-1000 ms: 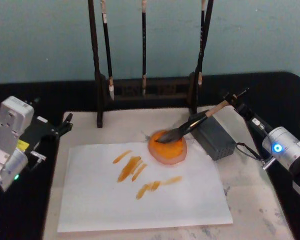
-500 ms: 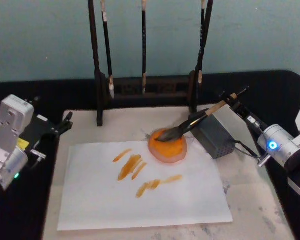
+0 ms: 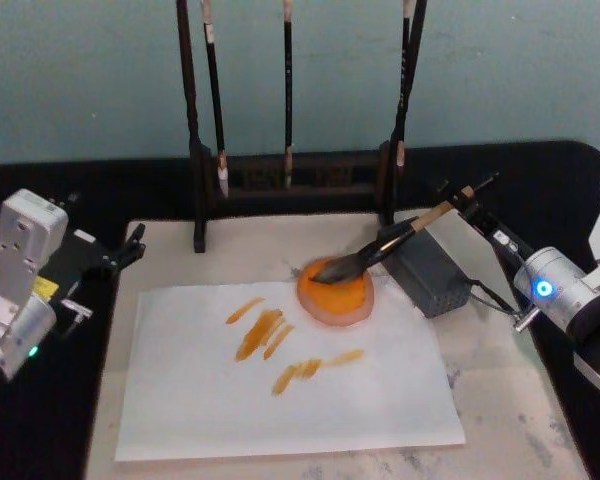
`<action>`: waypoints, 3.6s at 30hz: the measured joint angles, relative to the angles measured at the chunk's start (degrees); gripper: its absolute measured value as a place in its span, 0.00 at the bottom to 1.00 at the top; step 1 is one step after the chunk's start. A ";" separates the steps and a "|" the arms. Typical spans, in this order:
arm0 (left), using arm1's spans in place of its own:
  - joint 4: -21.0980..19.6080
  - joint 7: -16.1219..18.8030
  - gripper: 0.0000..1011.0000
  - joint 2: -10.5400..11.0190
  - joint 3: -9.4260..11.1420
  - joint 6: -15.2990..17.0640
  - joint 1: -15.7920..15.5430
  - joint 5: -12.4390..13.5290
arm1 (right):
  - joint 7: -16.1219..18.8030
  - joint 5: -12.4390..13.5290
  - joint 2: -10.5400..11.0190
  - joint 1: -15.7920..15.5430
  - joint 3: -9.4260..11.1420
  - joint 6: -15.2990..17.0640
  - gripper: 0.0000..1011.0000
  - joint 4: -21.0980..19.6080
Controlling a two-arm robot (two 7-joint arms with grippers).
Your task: Pick up the brush from the inkstone, write on the paper, then place the brush back to its original position.
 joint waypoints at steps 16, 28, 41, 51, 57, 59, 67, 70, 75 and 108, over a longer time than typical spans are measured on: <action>0.00 0.00 0.99 0.00 0.00 0.00 0.00 0.00 | -0.10 -0.03 0.07 -0.17 0.09 0.09 0.74 -0.27; 0.00 0.00 0.99 0.00 0.00 0.00 0.00 0.00 | -0.15 -0.03 0.07 -0.23 0.10 0.12 0.38 -0.34; 0.00 0.00 0.99 0.00 0.00 0.00 0.00 0.00 | -0.13 -0.04 0.07 -0.23 0.10 0.12 0.18 -0.39; 0.00 0.00 0.99 0.00 0.00 0.00 0.00 0.00 | 1.23 -0.67 1.98 0.49 -1.64 1.59 0.18 -2.93; 0.00 0.00 0.99 0.00 0.00 0.00 0.00 0.00 | 1.45 -0.92 3.13 0.90 -2.62 2.12 0.18 -4.80; 0.00 0.00 0.99 0.00 0.00 0.00 0.00 0.00 | 1.51 -1.07 3.39 0.99 -2.92 2.16 0.18 -5.19; 0.00 0.00 0.99 0.00 0.00 0.00 0.00 0.00 | 2.11 -2.64 5.24 1.21 -4.74 2.13 0.18 -8.31; 0.00 0.00 0.99 0.00 0.00 0.00 0.00 0.00 | 2.32 -3.69 6.04 1.21 -5.47 1.70 0.18 -9.66; 0.00 0.00 0.99 0.00 0.00 0.00 0.00 0.00 | 2.66 -5.85 7.52 1.11 -6.32 0.65 0.18 -12.11; 0.00 0.00 0.99 0.00 0.00 0.00 0.00 0.00 | 10.87 -21.50 18.24 -5.69 -7.21 -7.19 0.18 -31.97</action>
